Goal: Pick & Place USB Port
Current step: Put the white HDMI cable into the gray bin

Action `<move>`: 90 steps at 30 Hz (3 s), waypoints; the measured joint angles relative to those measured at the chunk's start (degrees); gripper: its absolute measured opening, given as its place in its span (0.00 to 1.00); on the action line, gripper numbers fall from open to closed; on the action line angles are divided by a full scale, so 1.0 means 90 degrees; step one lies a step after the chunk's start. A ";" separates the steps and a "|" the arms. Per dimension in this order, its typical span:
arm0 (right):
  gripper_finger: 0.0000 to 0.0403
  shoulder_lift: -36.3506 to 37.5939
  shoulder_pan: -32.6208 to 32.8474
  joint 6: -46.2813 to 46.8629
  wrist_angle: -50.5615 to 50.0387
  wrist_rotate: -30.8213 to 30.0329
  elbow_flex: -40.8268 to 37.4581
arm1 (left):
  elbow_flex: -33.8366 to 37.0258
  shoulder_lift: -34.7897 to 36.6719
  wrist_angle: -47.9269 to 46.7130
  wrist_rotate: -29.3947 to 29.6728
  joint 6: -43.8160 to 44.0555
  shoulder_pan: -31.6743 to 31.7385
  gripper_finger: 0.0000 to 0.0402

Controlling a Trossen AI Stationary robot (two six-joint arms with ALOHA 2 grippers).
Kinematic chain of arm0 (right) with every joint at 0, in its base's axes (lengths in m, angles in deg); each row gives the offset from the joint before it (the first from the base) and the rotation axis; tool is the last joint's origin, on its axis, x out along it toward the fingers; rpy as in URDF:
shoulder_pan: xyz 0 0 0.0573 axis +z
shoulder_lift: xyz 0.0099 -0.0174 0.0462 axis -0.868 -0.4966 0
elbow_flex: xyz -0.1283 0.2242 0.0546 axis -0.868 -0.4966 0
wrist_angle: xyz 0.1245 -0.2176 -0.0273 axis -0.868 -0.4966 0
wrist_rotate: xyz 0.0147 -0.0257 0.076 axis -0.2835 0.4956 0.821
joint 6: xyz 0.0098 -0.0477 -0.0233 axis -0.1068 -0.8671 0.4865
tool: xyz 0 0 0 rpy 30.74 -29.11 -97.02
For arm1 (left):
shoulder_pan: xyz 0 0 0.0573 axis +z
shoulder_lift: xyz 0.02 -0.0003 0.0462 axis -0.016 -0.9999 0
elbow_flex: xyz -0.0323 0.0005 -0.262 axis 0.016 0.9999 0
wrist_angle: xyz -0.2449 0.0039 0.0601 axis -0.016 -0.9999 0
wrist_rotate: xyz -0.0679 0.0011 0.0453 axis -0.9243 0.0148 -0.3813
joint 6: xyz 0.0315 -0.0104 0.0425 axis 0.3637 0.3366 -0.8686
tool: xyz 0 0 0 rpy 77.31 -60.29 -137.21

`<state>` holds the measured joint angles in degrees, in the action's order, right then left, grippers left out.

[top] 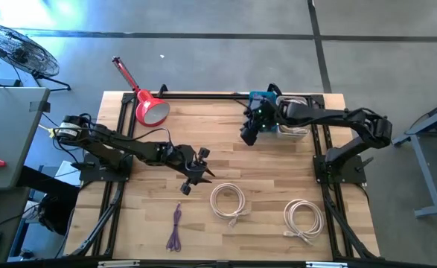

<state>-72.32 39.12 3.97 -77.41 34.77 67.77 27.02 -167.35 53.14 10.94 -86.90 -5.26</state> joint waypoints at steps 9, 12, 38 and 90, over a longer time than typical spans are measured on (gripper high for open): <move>0.33 -0.0002 0.0616 -0.0048 -0.0081 -0.0316 0.0000 | 0.0000 0.0000 0.0000 0.0268 0.0383 0.0013 0.29; 0.33 -0.0002 0.0828 -0.0048 -0.0081 -0.0420 0.0000 | 0.0000 0.0000 -0.0003 0.0370 0.0621 0.0017 0.35; 0.33 0.0312 0.2736 0.0648 -0.2325 -0.2405 0.0000 | -0.0526 -0.1228 -0.0044 0.1068 0.3268 -0.0552 0.71; 0.33 0.0551 0.6011 0.1624 -0.1410 -0.3821 0.0000 | -0.1622 -0.2411 -0.1348 0.2932 0.2056 -0.0600 0.08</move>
<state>-67.36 93.21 18.59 -90.10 0.38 67.77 12.42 -189.05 41.01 37.32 -68.40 -10.66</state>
